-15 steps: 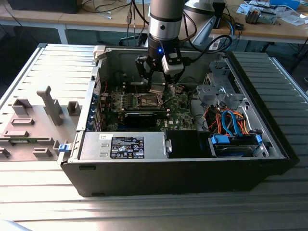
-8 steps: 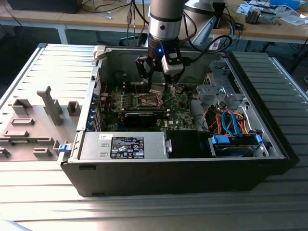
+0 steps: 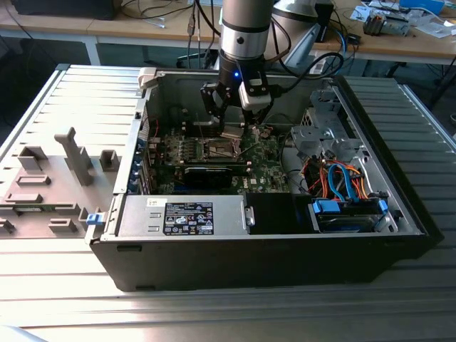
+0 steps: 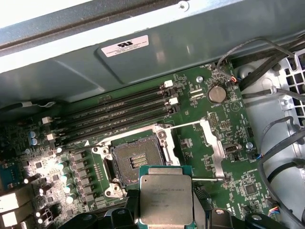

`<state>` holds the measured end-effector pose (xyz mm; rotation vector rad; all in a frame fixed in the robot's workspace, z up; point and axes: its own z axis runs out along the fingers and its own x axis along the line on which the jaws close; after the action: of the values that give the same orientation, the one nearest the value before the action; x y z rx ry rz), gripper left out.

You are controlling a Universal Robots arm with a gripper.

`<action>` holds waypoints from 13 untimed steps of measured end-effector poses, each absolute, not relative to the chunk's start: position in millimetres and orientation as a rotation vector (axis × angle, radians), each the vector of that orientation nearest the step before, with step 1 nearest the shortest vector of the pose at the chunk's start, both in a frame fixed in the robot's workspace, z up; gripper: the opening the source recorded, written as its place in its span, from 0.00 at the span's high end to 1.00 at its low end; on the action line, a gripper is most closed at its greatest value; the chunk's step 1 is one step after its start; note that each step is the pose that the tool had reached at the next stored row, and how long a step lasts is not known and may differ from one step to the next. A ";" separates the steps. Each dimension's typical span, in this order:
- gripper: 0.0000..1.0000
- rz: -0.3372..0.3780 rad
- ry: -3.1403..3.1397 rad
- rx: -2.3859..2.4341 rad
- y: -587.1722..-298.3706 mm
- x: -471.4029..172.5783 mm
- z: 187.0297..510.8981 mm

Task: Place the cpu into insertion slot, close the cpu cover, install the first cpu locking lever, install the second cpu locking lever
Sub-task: 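Place the cpu into insertion slot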

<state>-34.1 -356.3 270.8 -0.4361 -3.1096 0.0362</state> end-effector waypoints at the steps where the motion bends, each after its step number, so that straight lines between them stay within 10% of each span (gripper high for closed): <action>1: 0.46 0.037 -3.109 -0.438 -356.3 -34.1 270.8; 13: 0.46 0.039 -3.107 -0.458 -356.2 -34.1 270.7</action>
<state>-34.1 -356.2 270.7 -0.4579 -3.1065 0.0388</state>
